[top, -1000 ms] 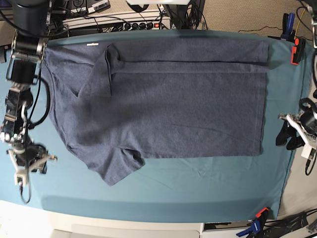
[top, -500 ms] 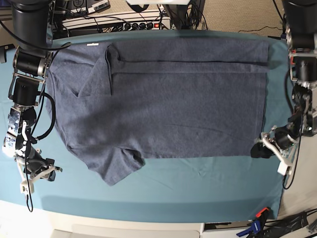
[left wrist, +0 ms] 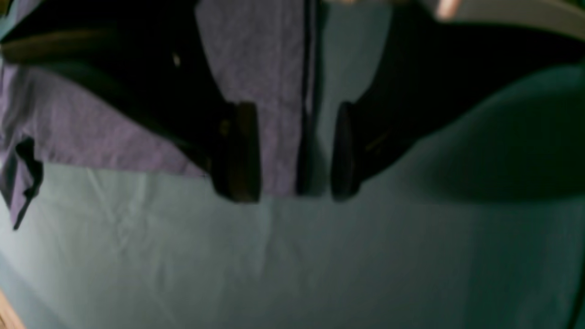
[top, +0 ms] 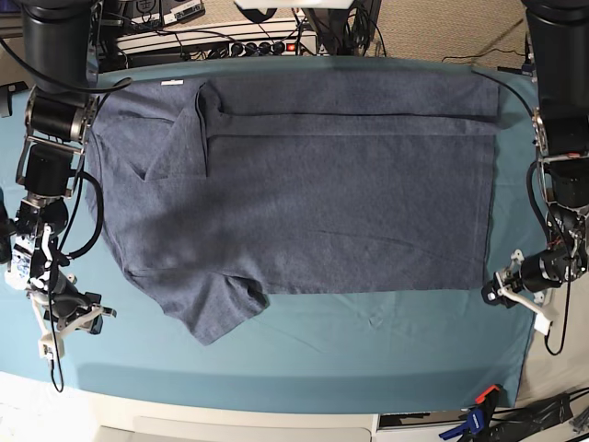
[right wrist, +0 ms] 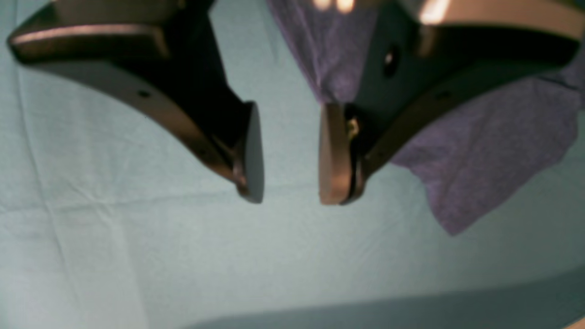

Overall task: Fold the T-shirt properly
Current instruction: 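Lower right gripper by the sleeve, left gripper by the hem corner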

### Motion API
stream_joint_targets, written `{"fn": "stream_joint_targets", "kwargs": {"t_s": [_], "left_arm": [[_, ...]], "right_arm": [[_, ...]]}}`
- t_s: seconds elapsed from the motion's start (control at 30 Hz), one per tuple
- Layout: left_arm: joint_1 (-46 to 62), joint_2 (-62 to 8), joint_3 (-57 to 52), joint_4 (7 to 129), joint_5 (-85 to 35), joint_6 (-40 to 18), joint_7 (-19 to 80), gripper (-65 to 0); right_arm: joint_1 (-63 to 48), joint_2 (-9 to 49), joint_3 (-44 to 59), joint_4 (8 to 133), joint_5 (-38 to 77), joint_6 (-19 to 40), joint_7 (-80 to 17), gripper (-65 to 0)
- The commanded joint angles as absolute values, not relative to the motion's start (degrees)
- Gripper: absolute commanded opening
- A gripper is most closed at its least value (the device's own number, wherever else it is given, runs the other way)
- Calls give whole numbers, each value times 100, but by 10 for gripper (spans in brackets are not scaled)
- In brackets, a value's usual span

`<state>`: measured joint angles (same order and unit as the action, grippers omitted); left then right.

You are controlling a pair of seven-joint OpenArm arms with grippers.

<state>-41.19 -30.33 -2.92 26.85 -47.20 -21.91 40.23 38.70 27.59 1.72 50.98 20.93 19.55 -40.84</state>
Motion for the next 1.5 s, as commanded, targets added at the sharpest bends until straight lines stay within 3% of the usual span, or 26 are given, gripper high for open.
{"fn": "stream_joint_targets", "kwargs": {"t_s": [0.0, 0.57, 1.47], "left_arm": [[-4379, -3140, -318, 2700, -4812, -2233, 3944, -380], [-4346, -3114, -318, 2679, -4628, -2233, 4187, -380], [-3907, -2506, -318, 2679, -4630, -2307, 4244, -380]], "right_arm": [[4095, 2871, 193, 5199, 2137, 1994, -3944, -435], [4062, 2803, -569, 5205, 1194, 1855, -3865, -435], [4062, 2810, -567, 5205, 1190, 1817, -3815, -435]]}}
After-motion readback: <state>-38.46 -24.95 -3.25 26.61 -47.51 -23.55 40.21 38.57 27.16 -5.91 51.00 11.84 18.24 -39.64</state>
